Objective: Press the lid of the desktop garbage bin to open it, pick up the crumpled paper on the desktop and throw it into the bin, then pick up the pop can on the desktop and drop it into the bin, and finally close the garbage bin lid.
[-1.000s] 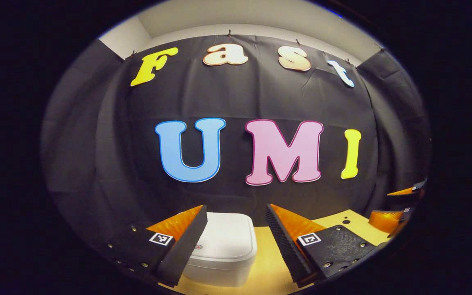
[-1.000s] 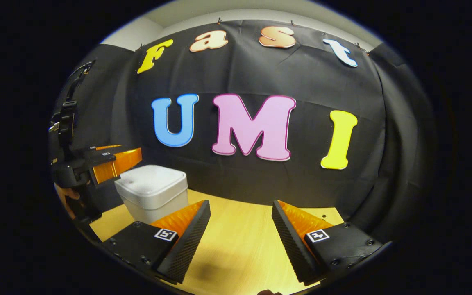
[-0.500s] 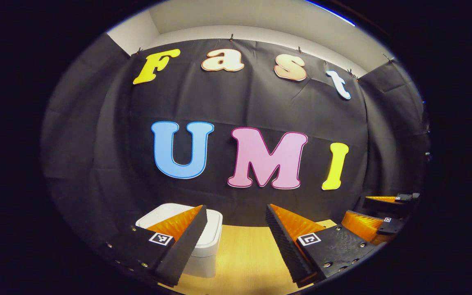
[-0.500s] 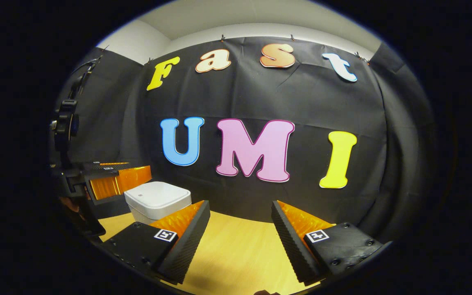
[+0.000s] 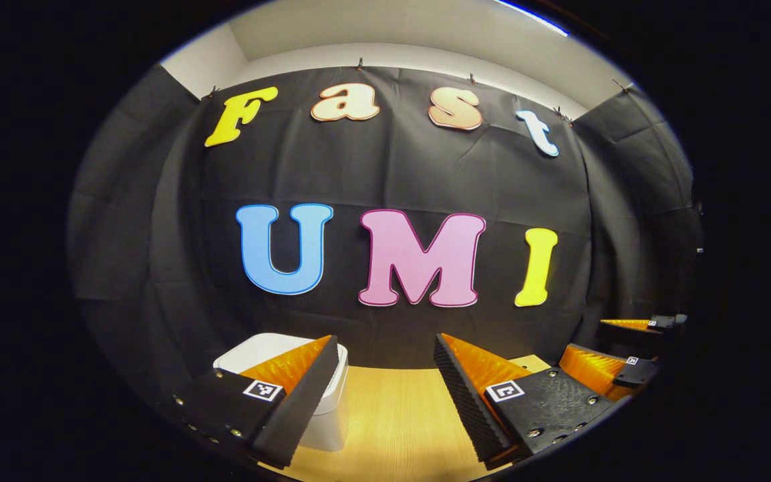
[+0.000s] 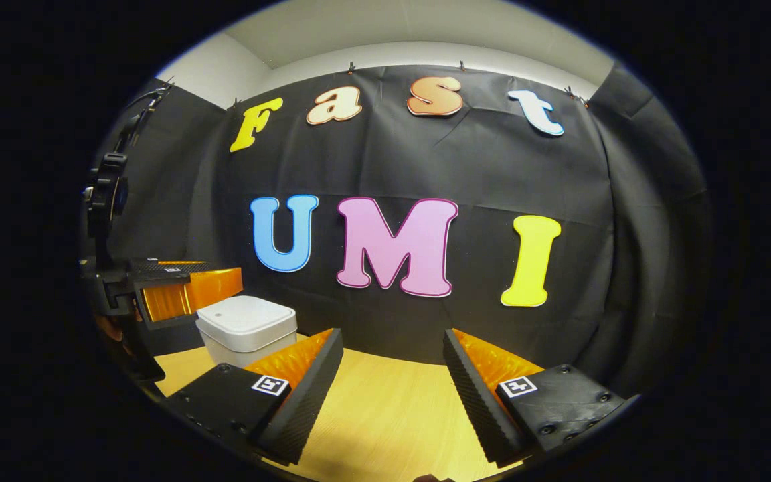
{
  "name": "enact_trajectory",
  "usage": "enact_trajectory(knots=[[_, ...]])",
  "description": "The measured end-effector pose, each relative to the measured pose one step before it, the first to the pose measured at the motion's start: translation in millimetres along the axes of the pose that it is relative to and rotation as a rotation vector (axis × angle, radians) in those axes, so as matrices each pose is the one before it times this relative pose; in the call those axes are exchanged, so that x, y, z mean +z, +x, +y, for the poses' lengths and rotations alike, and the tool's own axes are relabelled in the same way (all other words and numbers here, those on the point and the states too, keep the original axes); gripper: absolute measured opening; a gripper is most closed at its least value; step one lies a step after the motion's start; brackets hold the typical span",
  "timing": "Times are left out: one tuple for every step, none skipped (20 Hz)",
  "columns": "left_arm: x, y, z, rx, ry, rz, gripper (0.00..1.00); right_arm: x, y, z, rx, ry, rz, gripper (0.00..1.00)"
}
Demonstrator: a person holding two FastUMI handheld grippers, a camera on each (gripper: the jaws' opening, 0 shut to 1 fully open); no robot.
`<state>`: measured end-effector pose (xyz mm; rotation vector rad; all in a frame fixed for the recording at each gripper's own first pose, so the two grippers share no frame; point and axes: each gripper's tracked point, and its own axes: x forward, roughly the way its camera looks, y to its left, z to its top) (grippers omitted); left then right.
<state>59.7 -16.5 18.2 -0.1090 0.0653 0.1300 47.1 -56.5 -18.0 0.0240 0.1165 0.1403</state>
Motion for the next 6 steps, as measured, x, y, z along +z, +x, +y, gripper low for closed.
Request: enact_trajectory(knots=[[-0.67,0.86,-1.87,-0.00598,-0.00189,-0.00018,0.95,-0.99,0.48,0.77,-0.00471,-0.00122,0.00236,0.98],[-0.82,0.19,-1.09,-0.00495,0.00098,-0.00092,0.97,-0.13,0.54,1.72,-0.00302,0.00253,0.00384,0.98],[-1.51,0.31,-0.74,-0.00793,0.00424,0.00197,0.97,0.30,0.63,1.92,-0.00407,0.00383,0.00540,0.98],[-0.59,0.37,0.58,-0.00696,0.00584,0.00182,0.95,0.48,0.16,2.37,-0.00565,0.00494,0.00217,0.98],[-0.24,-0.53,0.43,-0.00891,0.00426,0.00159,0.95,1.02,0.95,2.89,-0.00693,0.00245,-0.00287,0.98],[0.31,-0.68,0.76,-0.01276,0.00109,0.00094,0.95,3.06,0.10,3.44,-0.00641,-0.00045,-0.00464,0.98]])
